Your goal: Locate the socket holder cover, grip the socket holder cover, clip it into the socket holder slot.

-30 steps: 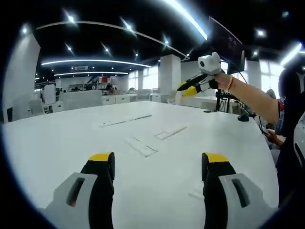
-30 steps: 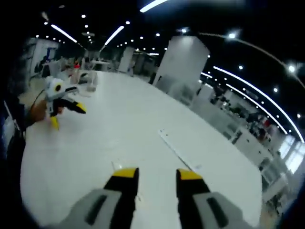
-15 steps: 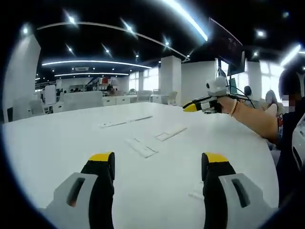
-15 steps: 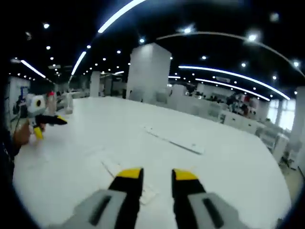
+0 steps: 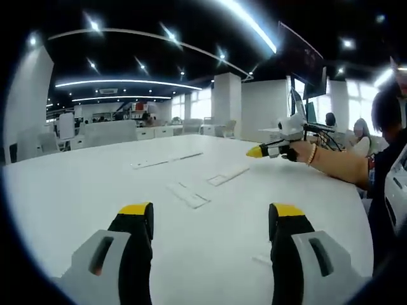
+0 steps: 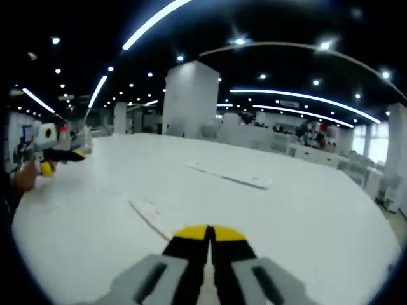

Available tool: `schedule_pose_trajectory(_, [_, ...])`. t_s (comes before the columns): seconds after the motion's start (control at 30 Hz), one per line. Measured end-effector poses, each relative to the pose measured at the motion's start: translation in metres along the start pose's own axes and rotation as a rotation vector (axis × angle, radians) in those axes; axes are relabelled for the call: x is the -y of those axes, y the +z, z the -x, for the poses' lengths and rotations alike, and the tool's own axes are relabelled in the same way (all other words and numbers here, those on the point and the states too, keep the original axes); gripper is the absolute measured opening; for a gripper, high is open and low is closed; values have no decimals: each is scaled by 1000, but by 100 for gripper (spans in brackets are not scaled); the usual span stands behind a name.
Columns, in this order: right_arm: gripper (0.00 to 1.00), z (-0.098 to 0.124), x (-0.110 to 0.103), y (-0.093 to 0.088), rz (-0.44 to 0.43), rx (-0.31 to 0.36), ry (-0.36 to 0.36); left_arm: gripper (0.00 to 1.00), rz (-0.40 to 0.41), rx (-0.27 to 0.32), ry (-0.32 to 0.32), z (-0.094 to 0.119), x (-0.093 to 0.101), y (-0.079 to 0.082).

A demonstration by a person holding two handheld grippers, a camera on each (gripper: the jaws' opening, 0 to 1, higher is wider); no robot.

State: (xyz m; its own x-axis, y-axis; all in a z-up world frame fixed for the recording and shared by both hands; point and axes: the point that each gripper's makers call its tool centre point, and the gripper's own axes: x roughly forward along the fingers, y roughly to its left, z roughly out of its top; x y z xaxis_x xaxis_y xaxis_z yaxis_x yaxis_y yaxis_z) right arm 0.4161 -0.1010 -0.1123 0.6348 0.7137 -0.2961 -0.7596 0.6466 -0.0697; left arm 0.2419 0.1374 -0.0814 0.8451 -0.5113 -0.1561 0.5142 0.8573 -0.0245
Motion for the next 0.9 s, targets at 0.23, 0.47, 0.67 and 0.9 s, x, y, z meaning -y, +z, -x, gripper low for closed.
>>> schedule_pose_trajectory(0.23, [4, -5, -3, -13, -4, -57, -2, 73, -1, 9, -3, 3, 1, 1])
schedule_pose_trajectory(0.47, [4, -6, -4, -21, -24, -78, 5, 73, 1, 7, -6, 3, 2, 0])
schedule_pose_trajectory(0.67, [4, -7, -5, -27, -32, -98, 9, 73, -1, -1, -2, 2, 1, -2])
schedule_pose_trajectory(0.9, [4, -7, -5, -30, -30, -108, 4, 73, -4, 3, 0, 3, 0, 0])
